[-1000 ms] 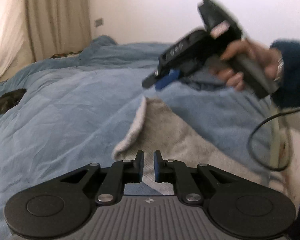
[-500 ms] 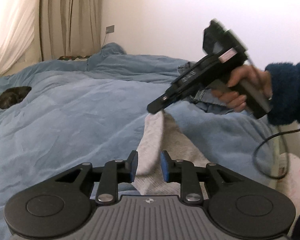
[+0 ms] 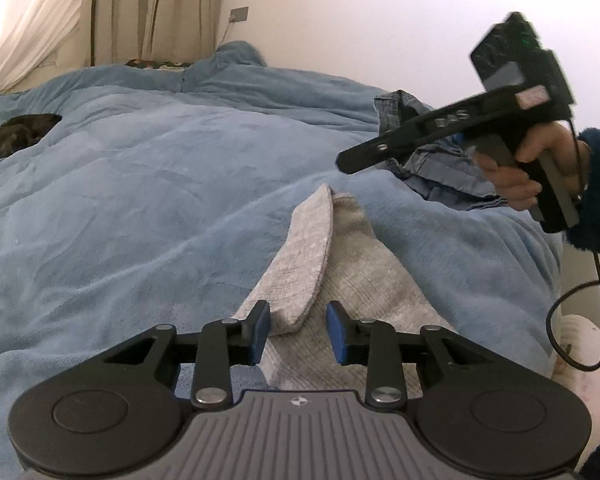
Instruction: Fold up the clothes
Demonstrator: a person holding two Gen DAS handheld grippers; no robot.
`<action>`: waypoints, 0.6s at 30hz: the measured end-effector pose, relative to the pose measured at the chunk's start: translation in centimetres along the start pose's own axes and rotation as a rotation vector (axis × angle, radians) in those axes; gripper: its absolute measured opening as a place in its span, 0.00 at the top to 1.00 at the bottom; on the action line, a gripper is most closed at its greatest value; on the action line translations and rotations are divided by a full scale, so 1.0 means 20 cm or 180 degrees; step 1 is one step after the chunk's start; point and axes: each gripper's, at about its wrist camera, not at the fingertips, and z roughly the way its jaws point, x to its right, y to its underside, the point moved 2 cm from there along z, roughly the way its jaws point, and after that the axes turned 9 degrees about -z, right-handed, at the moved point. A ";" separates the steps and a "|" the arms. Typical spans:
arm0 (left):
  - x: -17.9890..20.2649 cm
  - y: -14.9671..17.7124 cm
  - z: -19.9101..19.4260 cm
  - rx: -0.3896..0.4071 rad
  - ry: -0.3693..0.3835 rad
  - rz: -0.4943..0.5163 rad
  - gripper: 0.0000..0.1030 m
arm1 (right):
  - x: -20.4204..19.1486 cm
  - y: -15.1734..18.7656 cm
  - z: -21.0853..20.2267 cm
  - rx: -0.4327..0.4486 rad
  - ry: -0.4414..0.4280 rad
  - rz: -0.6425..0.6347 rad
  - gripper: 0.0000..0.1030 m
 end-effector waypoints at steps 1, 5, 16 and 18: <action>0.01 0.00 0.00 0.0003 -0.0014 0.0035 0.70 | -0.02 0.01 0.02 -0.0098 0.0035 -0.0108 0.82; 0.04 0.01 0.01 0.0008 -0.0134 0.0251 0.71 | -0.11 0.03 0.10 -0.0432 0.0158 -0.0541 0.82; 0.19 0.05 -0.01 0.0165 -0.0491 0.1134 0.95 | -0.05 0.04 0.16 -0.0504 0.0313 -0.0147 0.97; 0.22 0.07 -0.05 0.0186 -0.0478 0.1235 0.95 | -0.02 0.04 0.16 -0.0495 0.0337 0.0034 0.97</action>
